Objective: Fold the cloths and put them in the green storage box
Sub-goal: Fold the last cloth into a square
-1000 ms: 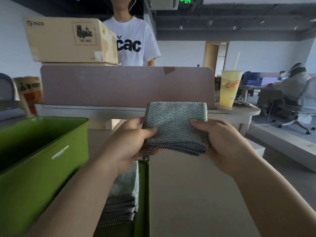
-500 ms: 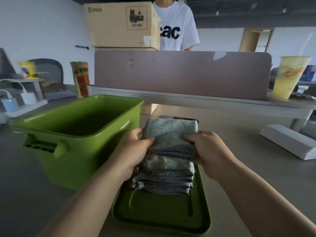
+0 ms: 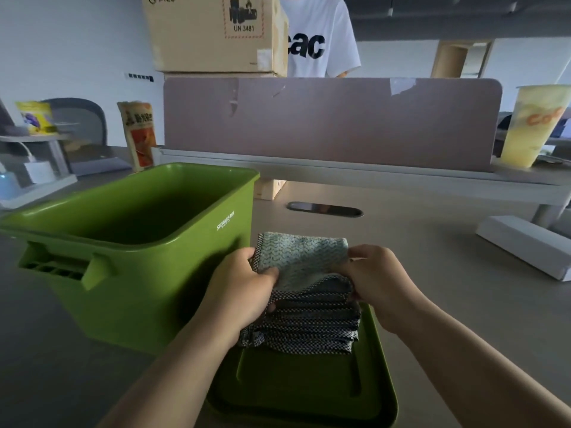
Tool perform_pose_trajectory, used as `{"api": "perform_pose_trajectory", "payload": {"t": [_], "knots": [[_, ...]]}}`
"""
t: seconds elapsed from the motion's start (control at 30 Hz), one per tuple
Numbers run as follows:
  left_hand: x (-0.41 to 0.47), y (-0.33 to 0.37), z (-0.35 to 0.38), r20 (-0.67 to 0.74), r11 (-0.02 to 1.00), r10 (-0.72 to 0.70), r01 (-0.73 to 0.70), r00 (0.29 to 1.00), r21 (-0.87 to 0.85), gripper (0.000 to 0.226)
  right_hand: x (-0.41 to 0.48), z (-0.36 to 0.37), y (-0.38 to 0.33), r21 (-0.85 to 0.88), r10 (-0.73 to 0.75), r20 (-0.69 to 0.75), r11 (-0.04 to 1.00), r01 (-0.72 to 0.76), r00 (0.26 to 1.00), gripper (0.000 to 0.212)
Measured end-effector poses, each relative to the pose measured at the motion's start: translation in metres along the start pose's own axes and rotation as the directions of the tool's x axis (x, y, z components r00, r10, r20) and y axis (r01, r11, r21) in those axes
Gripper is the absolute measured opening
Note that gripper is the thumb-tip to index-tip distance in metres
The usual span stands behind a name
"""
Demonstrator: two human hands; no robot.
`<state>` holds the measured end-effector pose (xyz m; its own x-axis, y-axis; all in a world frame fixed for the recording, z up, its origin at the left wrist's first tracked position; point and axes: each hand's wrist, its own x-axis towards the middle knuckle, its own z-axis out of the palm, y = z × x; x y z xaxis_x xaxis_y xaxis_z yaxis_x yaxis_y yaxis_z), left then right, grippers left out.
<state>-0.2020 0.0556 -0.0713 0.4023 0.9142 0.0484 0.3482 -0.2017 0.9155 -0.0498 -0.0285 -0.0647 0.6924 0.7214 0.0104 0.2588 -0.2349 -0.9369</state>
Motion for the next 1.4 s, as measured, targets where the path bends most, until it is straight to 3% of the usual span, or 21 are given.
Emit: {"api": "perform_pose_trajectory", "payload": {"t": [0.07, 0.13, 0.2, 0.27, 0.3, 0.37, 0.43, 0.5, 0.6, 0.67, 0.8, 0.93, 1.2, 1.3, 1.4], "knots": [[-0.008, 0.006, -0.002, -0.023, 0.997, 0.009, -0.007, 1.000, 0.079, 0.012, -0.001, 0.000, 0.000, -0.049, -0.007, -0.014, 0.999, 0.006, 1.000, 0.005], [-0.017, 0.013, -0.007, -0.028, 0.954, 0.036, -0.026, 0.999, 0.297, 0.045, -0.003, -0.004, -0.002, -0.148, -0.023, -0.017, 0.989, 0.020, 1.000, 0.012], [-0.021, 0.024, -0.013, -0.051, 0.845, 0.170, -0.119, 0.984, 0.521, 0.060, -0.003, -0.012, -0.014, -0.298, -0.113, -0.096, 0.951, 0.080, 0.989, 0.034], [-0.012, 0.039, -0.014, 0.020, 0.740, 0.367, -0.305, 0.930, 0.599, 0.052, -0.002, -0.014, -0.037, -0.385, -0.279, -0.164, 0.901, 0.199, 0.946, 0.039], [-0.001, 0.043, -0.012, 0.093, 0.677, 0.427, -0.386, 0.899, 0.627, 0.047, 0.001, -0.011, -0.048, -0.414, -0.349, -0.131, 0.870, 0.268, 0.928, 0.035], [0.021, 0.045, -0.001, 0.262, 0.579, 0.410, -0.471, 0.874, 0.666, 0.042, 0.008, 0.007, -0.060, -0.501, -0.370, 0.038, 0.797, 0.338, 0.928, 0.035], [0.039, 0.030, 0.011, 0.438, 0.463, 0.271, -0.515, 0.857, 0.721, 0.048, 0.012, 0.030, -0.055, -0.653, -0.252, 0.277, 0.658, 0.374, 0.927, 0.036], [0.044, 0.007, 0.020, 0.523, 0.366, 0.153, -0.540, 0.838, 0.758, 0.055, 0.013, 0.043, -0.037, -0.774, -0.122, 0.417, 0.472, 0.422, 0.901, 0.034], [0.041, -0.018, 0.025, 0.518, 0.432, 0.189, -0.544, 0.834, 0.719, 0.057, 0.008, 0.040, -0.016, -0.779, -0.148, 0.480, 0.381, 0.498, 0.865, 0.038], [0.035, -0.030, 0.029, 0.474, 0.510, 0.224, -0.517, 0.851, 0.687, 0.058, 0.005, 0.038, -0.003, -0.751, -0.223, 0.488, 0.384, 0.536, 0.844, 0.041], [0.031, -0.039, 0.035, 0.422, 0.570, 0.200, -0.455, 0.884, 0.684, 0.069, 0.004, 0.039, 0.014, -0.680, -0.225, 0.390, 0.584, 0.444, 0.893, 0.049], [0.032, -0.034, 0.036, 0.423, 0.590, 0.134, -0.415, 0.896, 0.693, 0.076, 0.005, 0.040, 0.020, -0.704, -0.191, 0.370, 0.581, 0.409, 0.909, 0.051], [0.025, -0.035, 0.033, 0.409, 0.591, 0.125, -0.398, 0.904, 0.701, 0.055, 0.003, 0.042, 0.026, -0.671, -0.175, 0.361, 0.634, 0.385, 0.916, 0.050], [0.023, -0.032, 0.031, 0.398, 0.631, 0.152, -0.399, 0.904, 0.665, 0.057, 0.003, 0.042, 0.021, -0.681, -0.151, 0.373, 0.626, 0.381, 0.915, 0.051], [0.017, -0.022, 0.029, 0.349, 0.738, 0.169, -0.353, 0.922, 0.576, 0.053, -0.001, 0.038, 0.008, -0.589, -0.171, 0.331, 0.731, 0.345, 0.928, 0.049]]}}
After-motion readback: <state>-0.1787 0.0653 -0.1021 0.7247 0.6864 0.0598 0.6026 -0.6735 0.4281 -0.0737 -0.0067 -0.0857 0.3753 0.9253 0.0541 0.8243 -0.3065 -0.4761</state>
